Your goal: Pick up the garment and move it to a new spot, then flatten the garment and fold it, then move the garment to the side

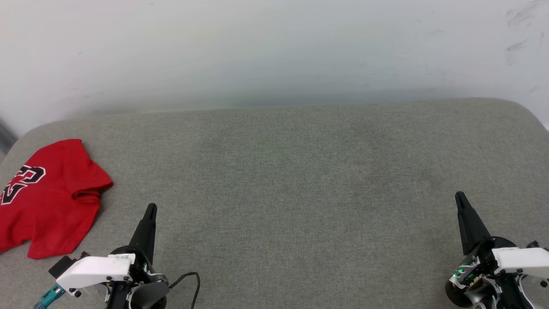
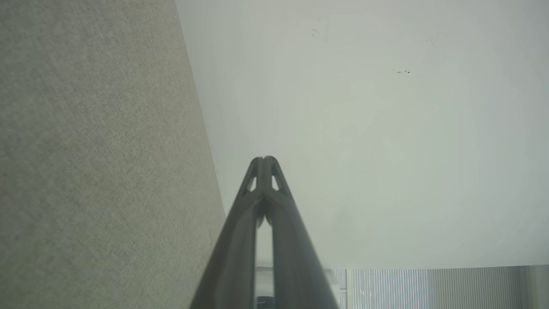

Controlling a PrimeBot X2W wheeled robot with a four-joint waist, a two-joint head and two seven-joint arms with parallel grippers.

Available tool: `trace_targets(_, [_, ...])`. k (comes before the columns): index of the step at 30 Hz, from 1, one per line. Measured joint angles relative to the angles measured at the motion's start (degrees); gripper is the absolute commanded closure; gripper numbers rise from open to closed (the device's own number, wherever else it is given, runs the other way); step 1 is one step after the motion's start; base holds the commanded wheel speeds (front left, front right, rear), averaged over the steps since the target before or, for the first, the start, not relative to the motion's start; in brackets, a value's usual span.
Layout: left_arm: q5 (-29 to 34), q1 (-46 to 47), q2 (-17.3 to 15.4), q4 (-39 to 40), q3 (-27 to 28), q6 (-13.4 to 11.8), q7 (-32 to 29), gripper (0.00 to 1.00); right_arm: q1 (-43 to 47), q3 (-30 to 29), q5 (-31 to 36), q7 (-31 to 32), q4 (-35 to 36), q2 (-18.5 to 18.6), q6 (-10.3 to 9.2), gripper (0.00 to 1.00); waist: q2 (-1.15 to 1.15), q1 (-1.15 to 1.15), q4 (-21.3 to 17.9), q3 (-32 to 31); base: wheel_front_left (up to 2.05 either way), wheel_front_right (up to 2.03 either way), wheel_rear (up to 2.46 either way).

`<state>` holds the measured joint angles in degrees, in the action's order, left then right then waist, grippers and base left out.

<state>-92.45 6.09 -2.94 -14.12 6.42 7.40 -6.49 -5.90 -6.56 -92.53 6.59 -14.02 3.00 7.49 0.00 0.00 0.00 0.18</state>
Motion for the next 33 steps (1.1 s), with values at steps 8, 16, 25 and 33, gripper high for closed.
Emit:
trace_targets(8, [0.0,0.0,0.0,0.0,0.0,0.0,0.0,1.00,0.0,0.0,0.0,0.0,0.0,0.0,0.00,1.00,0.00,0.00,0.0,0.0,0.00,0.00,0.00])
trace_targets(16, [0.0,0.0,0.0,0.0,0.0,0.0,0.0,1.00,0.0,0.0,0.0,0.0,0.0,0.0,0.01,1.00,0.00,0.00,0.0,0.0,0.00,0.00,0.00])
trace_targets(25, [0.0,0.0,0.0,0.0,0.0,0.0,0.0,1.00,0.0,0.0,0.0,0.0,0.0,0.0,0.00,1.00,0.00,0.00,0.0,0.0,0.00,0.00,0.00])
trace_targets(33, [0.0,0.0,0.0,0.0,0.0,0.0,0.0,1.00,0.0,0.0,0.0,0.0,0.0,0.0,0.00,1.00,0.00,0.00,0.0,0.0,0.00,0.00,0.00])
